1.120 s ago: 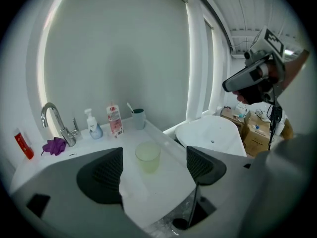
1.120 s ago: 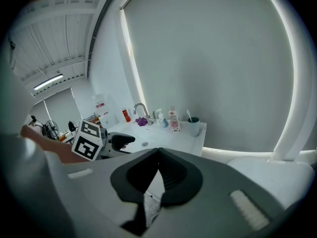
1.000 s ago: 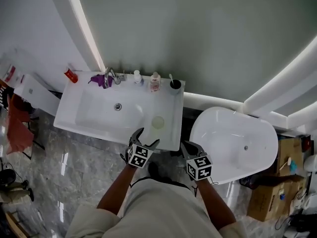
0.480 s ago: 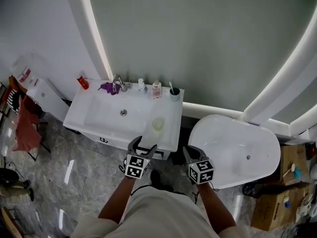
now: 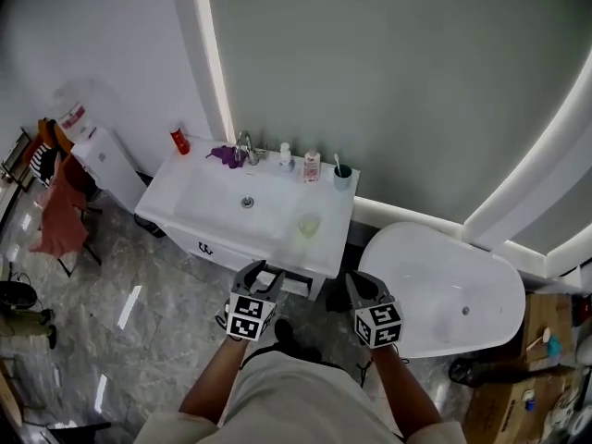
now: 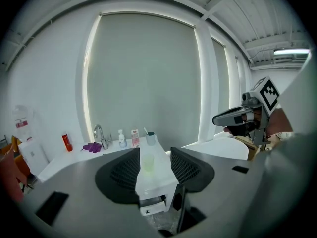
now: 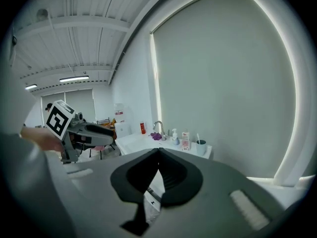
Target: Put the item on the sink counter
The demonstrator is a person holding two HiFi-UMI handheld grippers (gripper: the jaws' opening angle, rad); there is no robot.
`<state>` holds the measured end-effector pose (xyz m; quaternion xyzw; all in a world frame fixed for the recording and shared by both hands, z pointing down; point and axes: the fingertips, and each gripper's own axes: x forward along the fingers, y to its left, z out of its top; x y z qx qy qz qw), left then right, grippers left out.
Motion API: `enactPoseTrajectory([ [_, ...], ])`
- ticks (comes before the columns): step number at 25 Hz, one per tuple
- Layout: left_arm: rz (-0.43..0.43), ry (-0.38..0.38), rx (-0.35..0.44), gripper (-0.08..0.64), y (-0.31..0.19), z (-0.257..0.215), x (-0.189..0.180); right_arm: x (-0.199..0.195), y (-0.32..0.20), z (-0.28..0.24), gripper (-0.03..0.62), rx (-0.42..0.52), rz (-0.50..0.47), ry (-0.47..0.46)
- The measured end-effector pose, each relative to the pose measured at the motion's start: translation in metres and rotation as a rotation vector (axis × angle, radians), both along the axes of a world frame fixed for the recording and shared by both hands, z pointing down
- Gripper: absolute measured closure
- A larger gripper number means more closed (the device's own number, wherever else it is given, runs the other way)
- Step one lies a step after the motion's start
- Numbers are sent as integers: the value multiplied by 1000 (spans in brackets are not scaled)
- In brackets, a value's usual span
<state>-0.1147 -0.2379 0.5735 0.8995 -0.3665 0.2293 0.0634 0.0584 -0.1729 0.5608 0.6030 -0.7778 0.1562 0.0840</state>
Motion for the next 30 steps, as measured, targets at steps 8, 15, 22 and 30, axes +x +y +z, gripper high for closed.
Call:
enactPoseTrajectory([
  [8,2,-2,38,420,2,-21,-29,-18,5,-17,583,41,-2,10],
  [15,-10,76,114,530,-18,-55,-46,-26,-6,-29,583,51,48,-32],
  [22,20,106,142,552,-29,-70,-61,-44,-12,-33,581,66,60,-40],
  [30,77,103,137,552,-30,-69,-65,-52,-14,-44,581,95,82,-25],
])
